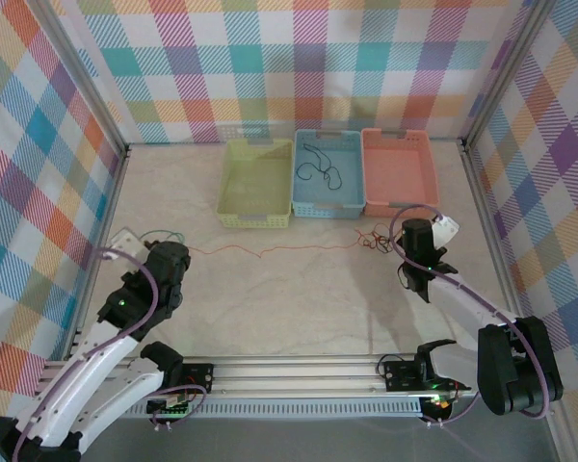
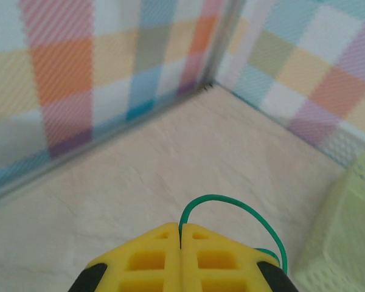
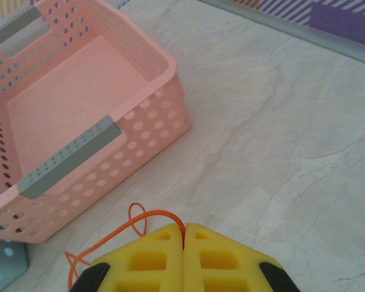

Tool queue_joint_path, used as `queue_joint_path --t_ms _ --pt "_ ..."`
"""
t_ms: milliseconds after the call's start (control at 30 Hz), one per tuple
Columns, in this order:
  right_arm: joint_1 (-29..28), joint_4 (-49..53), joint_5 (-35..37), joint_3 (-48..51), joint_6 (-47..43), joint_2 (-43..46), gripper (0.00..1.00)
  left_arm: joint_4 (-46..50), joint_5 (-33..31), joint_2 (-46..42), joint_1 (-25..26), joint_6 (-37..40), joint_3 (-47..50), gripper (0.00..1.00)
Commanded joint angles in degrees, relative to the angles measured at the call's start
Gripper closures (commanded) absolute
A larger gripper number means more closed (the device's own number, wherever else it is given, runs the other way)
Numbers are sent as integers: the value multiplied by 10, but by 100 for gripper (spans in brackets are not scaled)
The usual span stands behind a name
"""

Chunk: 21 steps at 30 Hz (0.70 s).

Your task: Untangle the cables

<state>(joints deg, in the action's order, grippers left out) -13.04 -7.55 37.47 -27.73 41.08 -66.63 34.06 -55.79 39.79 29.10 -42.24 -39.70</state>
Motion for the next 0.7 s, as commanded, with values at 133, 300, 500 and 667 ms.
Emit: queue_joint_path --t_ms 133,300,500,667 --pt "2 -82 -131 8 -61 1 100 -64 304 136 -5 73 -37 100" --pt "2 -156 -254 18 -116 3 100 -103 485 187 8 105 -47 86" --pt "-33 -245 -476 -6 -196 -24 100 -103 517 174 29 108 -44 75" --pt "-121 -267 -610 -32 -305 -29 100 -63 497 116 29 104 -48 62"
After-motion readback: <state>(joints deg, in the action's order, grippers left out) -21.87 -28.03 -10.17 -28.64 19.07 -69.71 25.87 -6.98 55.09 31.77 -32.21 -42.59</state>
